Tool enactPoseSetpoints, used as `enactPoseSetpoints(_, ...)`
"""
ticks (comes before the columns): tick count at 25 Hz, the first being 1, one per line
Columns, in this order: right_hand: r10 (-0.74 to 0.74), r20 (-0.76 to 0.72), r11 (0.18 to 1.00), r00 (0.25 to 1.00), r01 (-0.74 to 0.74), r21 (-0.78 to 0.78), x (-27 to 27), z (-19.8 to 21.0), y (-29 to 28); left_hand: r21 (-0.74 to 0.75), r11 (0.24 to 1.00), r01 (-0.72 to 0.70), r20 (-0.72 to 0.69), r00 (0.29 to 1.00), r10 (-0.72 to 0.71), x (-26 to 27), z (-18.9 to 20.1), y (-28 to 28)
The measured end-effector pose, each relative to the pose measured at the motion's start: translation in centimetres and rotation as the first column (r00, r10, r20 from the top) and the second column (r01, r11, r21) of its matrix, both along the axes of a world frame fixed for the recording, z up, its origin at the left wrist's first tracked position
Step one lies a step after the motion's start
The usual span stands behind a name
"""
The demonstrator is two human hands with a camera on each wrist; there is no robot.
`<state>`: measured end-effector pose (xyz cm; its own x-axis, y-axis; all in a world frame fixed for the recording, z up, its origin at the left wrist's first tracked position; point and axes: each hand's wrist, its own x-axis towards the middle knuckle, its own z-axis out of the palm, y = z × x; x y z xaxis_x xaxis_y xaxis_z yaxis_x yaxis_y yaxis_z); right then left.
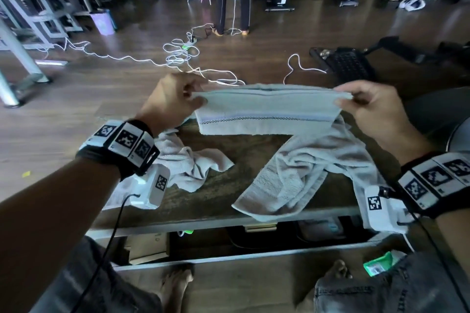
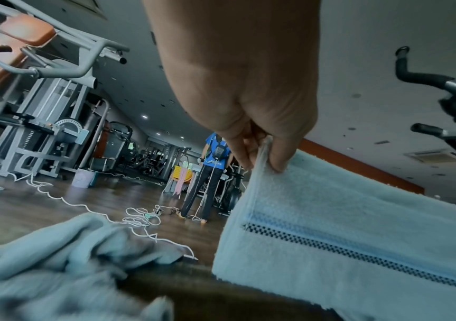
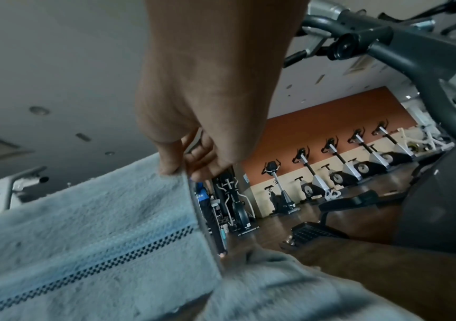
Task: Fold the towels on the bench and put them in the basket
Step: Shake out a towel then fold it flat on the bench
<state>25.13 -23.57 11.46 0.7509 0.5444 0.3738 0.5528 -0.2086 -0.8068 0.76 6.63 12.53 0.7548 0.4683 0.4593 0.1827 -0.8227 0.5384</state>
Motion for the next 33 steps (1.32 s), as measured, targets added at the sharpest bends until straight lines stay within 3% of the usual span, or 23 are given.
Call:
enactPoseSetpoints(2,0.041,-0.033,0.966,0.999,-0.049,-0.255,-1.0,-2.4,-2.3,0.116,0.991,0.063,-0.052,0.997,-0.057,-2.3,-2.6,-2.1)
enactPoseSetpoints(4,0.153,-0.110,0.811,0.982,-0.188,-0.554,-2.1,-6.1,-4.2,0.054,0.983,0.178,-0.248,0.956,-0.159,-4.8,-6.5,-4.4)
enactPoseSetpoints(6,0.248,-0.240,0.614,0.939,-0.344,-0.710,-3.1,-9.7,-5.3,-0.061,0.962,0.265,-0.518,0.816,-0.257,-6.7,-10.5,-6.2)
enactPoseSetpoints(7,0.244,-0.306,0.575,0.920,-0.391,-0.719,-3.6,-11.1,-5.6,-0.119,0.955,0.273,-0.590,0.754,-0.289,-7.4,-12.0,-6.9)
enactPoseSetpoints(9,0.145,-0.346,0.651,0.927,-0.353,-0.672,-4.6,-12.6,-6.0,-0.175,0.967,0.187,-0.620,0.742,-0.256,-8.3,-13.9,-7.7)
enactPoseSetpoints(11,-0.029,-0.252,0.748,0.967,-0.146,-0.648,-5.2,-13.8,-6.1,-0.170,0.985,0.036,-0.590,0.797,-0.131,-8.4,-14.6,-7.9)
enactPoseSetpoints(13,-0.116,-0.181,0.781,0.977,-0.022,-0.624,-6.0,-14.3,-6.1,-0.163,0.977,-0.136,-0.543,0.839,0.026,-8.4,-15.4,-7.9)
enactPoseSetpoints(15,-0.142,-0.176,0.786,0.974,0.003,-0.618,-7.0,-14.8,-6.0,-0.155,0.960,-0.233,-0.522,0.844,0.121,-8.3,-15.6,-8.4)
enactPoseSetpoints(18,-0.228,-0.146,0.786,0.963,0.094,-0.612,-7.8,-14.8,-5.7,-0.133,0.953,-0.272,-0.544,0.824,0.160,-8.5,-15.4,-9.7)
enactPoseSetpoints(22,-0.259,-0.130,0.789,0.957,0.131,-0.600,-8.4,-13.9,-5.6,-0.271,0.887,-0.374,-0.461,0.859,0.222,-8.4,-14.9,-10.2)
enactPoseSetpoints(24,-0.274,-0.120,0.812,0.954,0.162,-0.560,-8.3,-13.1,-5.8,-0.335,0.849,-0.410,-0.397,0.878,0.267,-8.2,-14.4,-9.9)
enactPoseSetpoints(26,-0.307,-0.209,0.868,0.928,0.184,-0.461,-7.8,-12.7,-6.2,-0.373,0.816,-0.442,-0.384,0.874,0.298,-8.5,-13.9,-9.5)
enactPoseSetpoints(28,-0.320,-0.306,0.901,0.897,0.188,-0.390,-7.6,-12.5,-6.8,-0.421,0.789,-0.448,-0.414,0.869,0.273,-9.3,-14.1,-9.3)
enactPoseSetpoints(33,-0.317,-0.291,0.881,0.903,0.167,-0.443,-8.1,-13.7,-7.9,-0.530,0.734,-0.425,-0.426,0.882,0.203,-10.3,-16.0,-9.8)
